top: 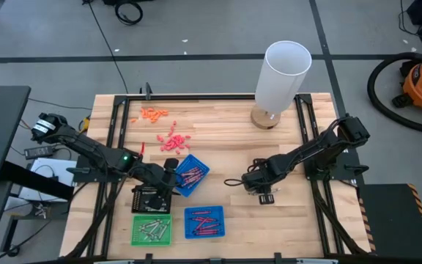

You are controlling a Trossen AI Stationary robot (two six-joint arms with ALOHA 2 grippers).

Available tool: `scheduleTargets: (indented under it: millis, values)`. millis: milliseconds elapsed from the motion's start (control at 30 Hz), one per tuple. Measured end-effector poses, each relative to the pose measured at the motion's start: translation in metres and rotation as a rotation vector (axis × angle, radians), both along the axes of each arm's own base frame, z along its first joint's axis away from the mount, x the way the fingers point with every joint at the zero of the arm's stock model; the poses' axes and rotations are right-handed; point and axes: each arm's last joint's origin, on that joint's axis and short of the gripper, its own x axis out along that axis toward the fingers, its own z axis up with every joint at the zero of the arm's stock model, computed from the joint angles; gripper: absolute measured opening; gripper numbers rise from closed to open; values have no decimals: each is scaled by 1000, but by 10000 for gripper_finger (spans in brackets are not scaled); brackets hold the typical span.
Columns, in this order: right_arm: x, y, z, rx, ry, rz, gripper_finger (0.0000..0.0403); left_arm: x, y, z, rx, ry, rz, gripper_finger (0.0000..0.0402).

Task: Sort crayons
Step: Put the black crayon into the black bin

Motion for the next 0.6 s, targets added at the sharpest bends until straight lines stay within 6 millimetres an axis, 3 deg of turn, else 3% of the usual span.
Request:
scheduleTargets:
  millis: [600]
  values:
    - [-2,-4,-12,-78,-76,-11,121,0,0,0,-6,2,1,126]
